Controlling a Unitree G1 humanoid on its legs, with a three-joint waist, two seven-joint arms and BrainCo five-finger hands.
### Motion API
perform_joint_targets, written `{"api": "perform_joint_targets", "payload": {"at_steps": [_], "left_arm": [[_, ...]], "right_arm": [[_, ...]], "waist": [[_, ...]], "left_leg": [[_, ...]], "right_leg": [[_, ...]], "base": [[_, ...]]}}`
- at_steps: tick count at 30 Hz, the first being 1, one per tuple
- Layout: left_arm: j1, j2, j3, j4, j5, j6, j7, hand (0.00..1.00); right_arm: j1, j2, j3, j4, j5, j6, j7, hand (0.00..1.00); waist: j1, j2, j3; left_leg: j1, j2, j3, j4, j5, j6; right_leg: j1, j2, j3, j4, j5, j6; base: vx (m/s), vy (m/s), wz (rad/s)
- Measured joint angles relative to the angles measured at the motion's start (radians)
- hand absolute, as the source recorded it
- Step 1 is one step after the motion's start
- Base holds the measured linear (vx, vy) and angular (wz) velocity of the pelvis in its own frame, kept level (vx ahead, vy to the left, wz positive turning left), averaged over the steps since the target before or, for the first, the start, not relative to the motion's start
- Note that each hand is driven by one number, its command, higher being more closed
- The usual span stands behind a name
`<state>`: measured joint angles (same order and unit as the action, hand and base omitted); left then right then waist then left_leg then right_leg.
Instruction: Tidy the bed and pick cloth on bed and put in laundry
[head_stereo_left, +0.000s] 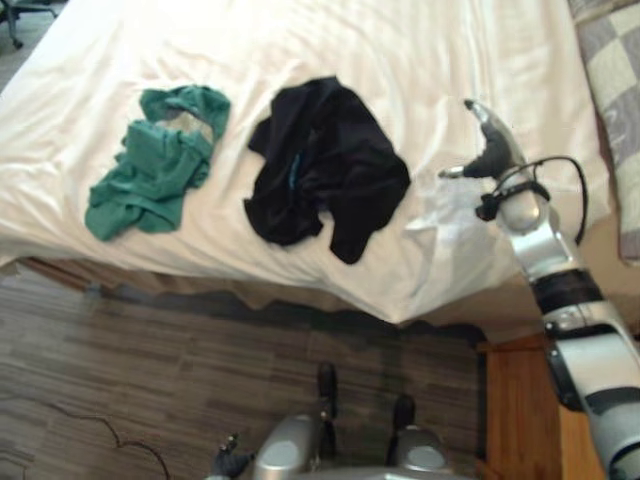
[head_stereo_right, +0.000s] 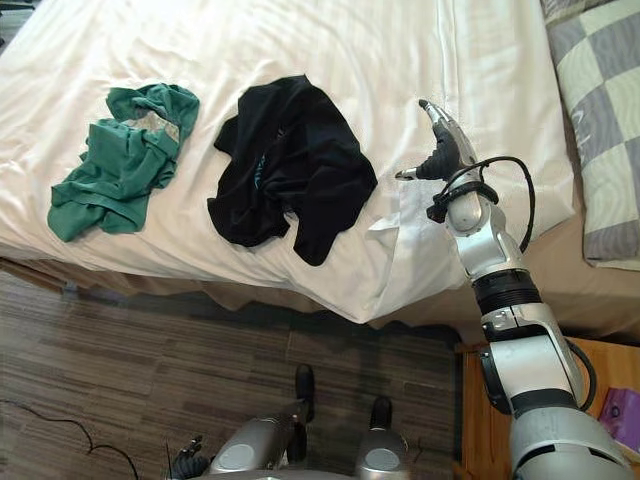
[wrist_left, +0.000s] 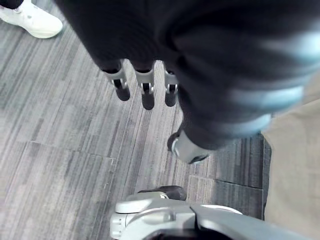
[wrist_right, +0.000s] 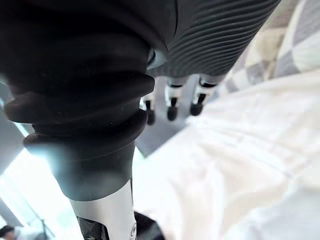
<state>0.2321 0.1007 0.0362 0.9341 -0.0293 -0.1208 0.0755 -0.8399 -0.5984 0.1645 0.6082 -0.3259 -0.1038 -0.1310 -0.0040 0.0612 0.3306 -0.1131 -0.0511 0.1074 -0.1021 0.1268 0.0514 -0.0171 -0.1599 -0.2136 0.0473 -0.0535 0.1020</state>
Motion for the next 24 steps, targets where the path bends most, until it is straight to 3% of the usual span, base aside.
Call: {"api": "perform_joint_targets", "payload": {"at_steps": [9, 10, 24], "left_arm": [[-0.019, 0.001, -0.034, 0.000, -0.008, -0.004, 0.000, 0.00], [-0.019, 0.001, -0.036, 0.000, -0.008, -0.005, -0.001, 0.00], [-0.059, 0.043, -0.103, 0.001, 0.004, -0.017, -0.009, 0.00]], "right_arm": [[0.146, 0.001, -0.051, -0.007, -0.051, 0.001, 0.001, 0.00], [0.162, 0.002, -0.050, -0.007, -0.053, -0.005, 0.003, 1.00], [0.170, -0.011, 0.058, -0.006, -0.069, -0.044, 0.122, 1.00]], "waist": [[-0.021, 0.033, 0.041], [-0.027, 0.035, 0.042], [-0.035, 0.025, 0.048]], "left_leg": [[-0.025, 0.005, 0.016, -0.001, 0.000, -0.001], [-0.027, 0.005, 0.019, -0.001, 0.001, -0.001], [-0.011, 0.011, 0.033, -0.001, -0.002, -0.006]], "right_leg": [[-0.040, 0.002, 0.026, 0.004, 0.003, 0.000], [-0.039, 0.002, 0.029, 0.004, 0.005, 0.001], [-0.033, 0.006, 0.047, 0.007, 0.008, 0.002]], "base": [[0.03, -0.014, -0.08], [0.02, -0.003, -0.07], [0.00, 0.001, -0.03]]}}
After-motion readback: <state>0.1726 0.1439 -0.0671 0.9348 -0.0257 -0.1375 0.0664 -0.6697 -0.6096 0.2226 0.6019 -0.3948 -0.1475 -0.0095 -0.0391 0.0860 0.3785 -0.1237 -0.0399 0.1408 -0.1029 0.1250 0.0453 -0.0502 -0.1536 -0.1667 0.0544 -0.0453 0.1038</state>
